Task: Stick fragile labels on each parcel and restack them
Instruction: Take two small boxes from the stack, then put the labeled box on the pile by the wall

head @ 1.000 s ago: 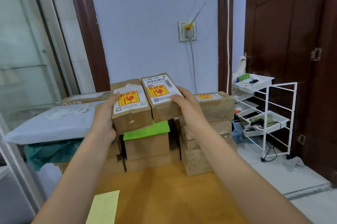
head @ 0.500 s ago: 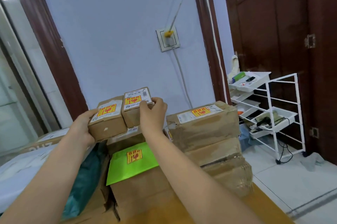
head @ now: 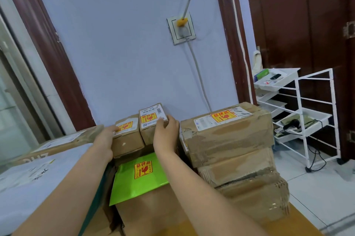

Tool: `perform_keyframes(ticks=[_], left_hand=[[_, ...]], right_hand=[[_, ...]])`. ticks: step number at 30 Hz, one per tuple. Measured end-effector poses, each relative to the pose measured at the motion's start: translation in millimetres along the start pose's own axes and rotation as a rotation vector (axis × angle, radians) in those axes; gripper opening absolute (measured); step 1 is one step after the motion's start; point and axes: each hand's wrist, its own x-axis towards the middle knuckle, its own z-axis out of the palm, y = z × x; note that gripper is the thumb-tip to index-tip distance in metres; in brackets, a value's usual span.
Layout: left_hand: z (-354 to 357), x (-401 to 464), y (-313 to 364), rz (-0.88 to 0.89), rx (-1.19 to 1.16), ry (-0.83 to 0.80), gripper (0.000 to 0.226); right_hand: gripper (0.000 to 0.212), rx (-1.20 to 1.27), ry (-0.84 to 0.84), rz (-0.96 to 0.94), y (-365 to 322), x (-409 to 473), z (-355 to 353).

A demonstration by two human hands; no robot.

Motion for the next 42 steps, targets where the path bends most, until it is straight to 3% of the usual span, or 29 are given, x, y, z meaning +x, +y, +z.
perform_keyframes(ticks=[6, 12, 19, 22, 28, 33, 37, 42], left_hand=[[8.6, 17.8, -19.2, 0.106, 0.083, 0.097, 0.036], [13.3, 26.7, -21.7, 0.312, 0.289, 0.245, 0.019], [15.4, 12.5, -6.9, 0.462, 0.702, 0.224, 0.020], [18.8, 1.0, 0.0, 0.588, 0.845, 0.197, 0.039], [22.0, -23.9, -7.7, 0.821, 0.925, 0.183, 0.034], [16.0, -40.6, -29.9, 0.837, 1.051, 0.243, 0.039], [10.4, -47.0, -44.1, 0.792, 1.214, 0.282, 0.051], [7.9, -42.0, -42.8, 0.794, 1.283, 0.150, 0.054]], right_hand=[[0.037, -0.079, -0.084, 0.084, 14.0, 4.1, -6.3], [0.043, -0.159, -0.133, 0.042, 18.5, 6.4, -5.7], [0.062, -0.268, -0.224, 0.015, 14.9, 2.6, -7.8], [0.067, -0.318, -0.254, -0.011, 11.5, -1.4, -9.9], [0.069, -0.565, -0.308, -0.170, 3.0, -20.3, -18.4], [0.071, -0.959, -0.341, -0.451, 8.1, -39.2, -32.3], [0.069, -1.032, -0.378, -0.444, 10.2, -40.8, -38.3], [0.070, -1.068, -0.493, -0.380, 11.4, -33.9, -38.9]])
